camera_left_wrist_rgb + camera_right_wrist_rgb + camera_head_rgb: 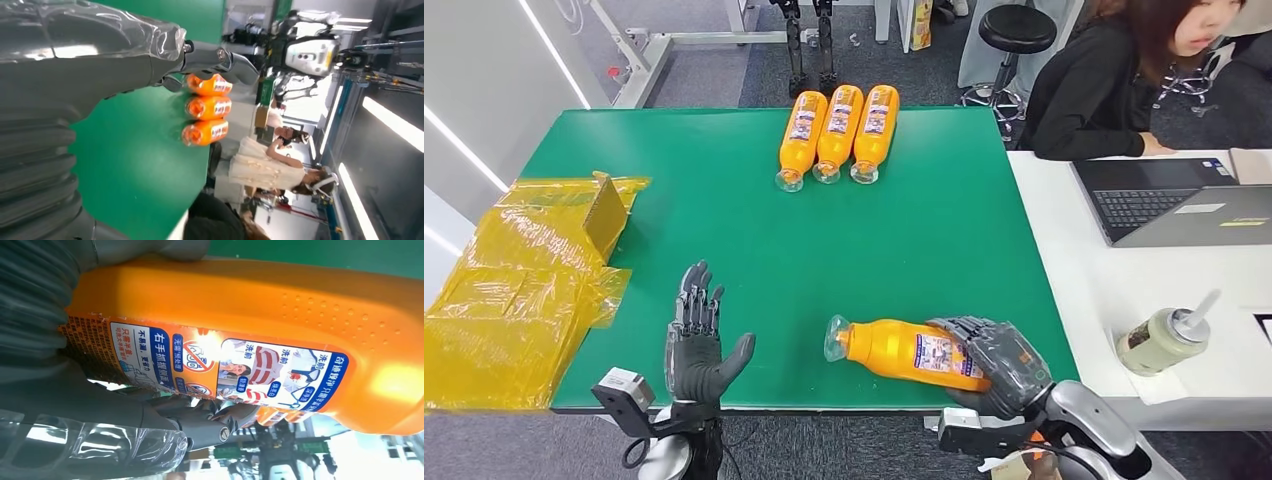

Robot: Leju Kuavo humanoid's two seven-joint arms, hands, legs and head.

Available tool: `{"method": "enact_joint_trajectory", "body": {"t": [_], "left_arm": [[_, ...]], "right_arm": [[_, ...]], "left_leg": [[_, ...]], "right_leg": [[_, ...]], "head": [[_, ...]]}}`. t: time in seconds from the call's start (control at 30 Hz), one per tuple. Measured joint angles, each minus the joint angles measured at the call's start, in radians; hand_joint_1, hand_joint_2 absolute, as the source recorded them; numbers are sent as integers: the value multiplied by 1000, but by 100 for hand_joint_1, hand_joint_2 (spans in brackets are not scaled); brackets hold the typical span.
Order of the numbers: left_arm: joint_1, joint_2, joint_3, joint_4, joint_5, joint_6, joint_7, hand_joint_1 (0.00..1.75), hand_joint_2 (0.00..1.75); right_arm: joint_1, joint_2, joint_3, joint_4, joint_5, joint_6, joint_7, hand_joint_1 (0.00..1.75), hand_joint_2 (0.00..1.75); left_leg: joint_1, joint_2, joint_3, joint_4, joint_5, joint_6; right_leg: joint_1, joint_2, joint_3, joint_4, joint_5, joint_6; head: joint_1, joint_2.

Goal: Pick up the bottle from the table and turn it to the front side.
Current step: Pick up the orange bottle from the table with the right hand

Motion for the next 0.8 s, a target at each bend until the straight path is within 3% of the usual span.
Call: {"method": "enact_joint_trajectory", "body": {"t": [0.2,0.27,0.8], "left_arm": [[-1,0,12,19,248,-262,78,0,175],[-1,0,13,23,293,-309,93,0,175],[48,1,-10,-30,368,-351,142,0,175]], "right_arm": [[-42,69,4,28,56,11,-20,175,175],[-51,98,9,41,72,7,-16,175,175],[-33,169,20,45,91,-25,-64,175,175]], "left_leg": [[0,0,1,0,1,-1],[0,0,1,0,1,-1],[0,-1,0,0,0,0]], "right_leg": [[0,0,0,1,0,-1],[0,-1,0,1,0,-1],[0,-1,0,0,-1,0]], "head": [[0,0],[0,0],[0,0]]}}
